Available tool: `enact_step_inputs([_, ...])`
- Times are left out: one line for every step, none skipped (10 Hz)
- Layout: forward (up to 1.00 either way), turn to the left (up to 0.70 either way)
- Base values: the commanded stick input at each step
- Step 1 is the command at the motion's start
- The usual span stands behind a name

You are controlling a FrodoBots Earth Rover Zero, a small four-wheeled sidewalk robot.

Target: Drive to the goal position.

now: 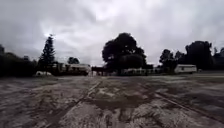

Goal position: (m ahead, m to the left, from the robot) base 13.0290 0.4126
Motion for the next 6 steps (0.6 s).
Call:
enact_step_inputs([0.70,0.00])
enact_step_inputs([0.70,0.00])
enact_step_inputs([0.70,0.00])
enact_step_inputs([0.70,0.00])
enact_step_inputs([0.70,0.00])
enact_step_inputs([0.70,0.00])
